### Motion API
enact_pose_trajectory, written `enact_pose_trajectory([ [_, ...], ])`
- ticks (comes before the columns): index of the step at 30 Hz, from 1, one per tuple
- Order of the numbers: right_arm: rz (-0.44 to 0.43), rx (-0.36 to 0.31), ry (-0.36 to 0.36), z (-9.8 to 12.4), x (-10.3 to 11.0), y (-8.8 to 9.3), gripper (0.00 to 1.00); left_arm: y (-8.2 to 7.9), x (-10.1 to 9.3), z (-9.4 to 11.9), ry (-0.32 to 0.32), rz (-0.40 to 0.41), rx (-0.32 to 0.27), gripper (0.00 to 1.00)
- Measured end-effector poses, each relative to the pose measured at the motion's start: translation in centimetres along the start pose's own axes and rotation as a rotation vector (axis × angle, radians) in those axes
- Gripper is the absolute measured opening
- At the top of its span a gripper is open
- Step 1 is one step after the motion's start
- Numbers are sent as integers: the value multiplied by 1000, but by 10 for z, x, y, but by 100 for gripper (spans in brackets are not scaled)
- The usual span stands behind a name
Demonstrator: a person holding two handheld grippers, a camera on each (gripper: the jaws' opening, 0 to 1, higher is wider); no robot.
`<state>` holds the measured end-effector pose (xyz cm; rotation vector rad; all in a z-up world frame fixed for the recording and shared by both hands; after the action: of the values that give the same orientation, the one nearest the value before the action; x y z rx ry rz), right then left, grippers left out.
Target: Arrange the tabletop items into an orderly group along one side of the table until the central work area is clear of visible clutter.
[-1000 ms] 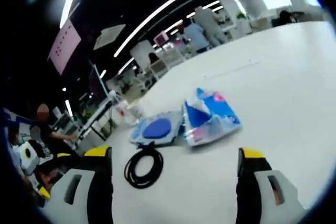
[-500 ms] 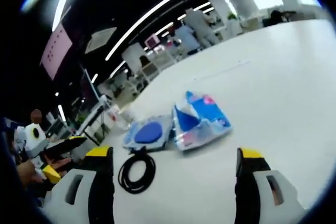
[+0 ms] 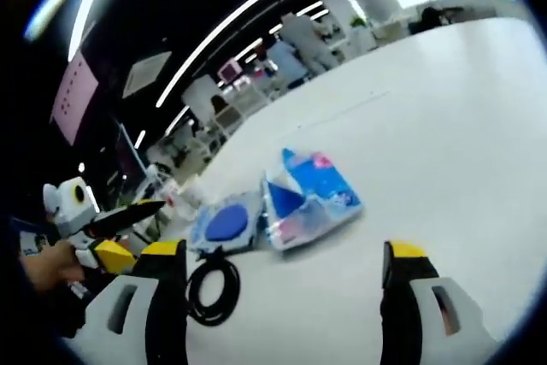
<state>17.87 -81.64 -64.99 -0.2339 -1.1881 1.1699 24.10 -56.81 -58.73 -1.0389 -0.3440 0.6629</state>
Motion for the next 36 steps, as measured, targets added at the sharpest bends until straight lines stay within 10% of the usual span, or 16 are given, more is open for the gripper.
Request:
enact_pose_trajectory([
  [36,-32,-26,41,-19,2,-8,80,-21,29,-105,98,-82,107,92],
])
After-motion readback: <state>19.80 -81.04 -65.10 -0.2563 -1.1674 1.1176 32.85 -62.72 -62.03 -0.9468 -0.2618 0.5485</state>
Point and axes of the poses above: the point that each gripper's makers call its tool centre point, and the gripper's own axes: z roughly backward along the fingers, x roughly to its left, y roughly out of its underside, the point moved 10 cm from there along z, roughly backward along the fingers, and after that the axes turned 3 degrees about -z, right-handed, at the moved point
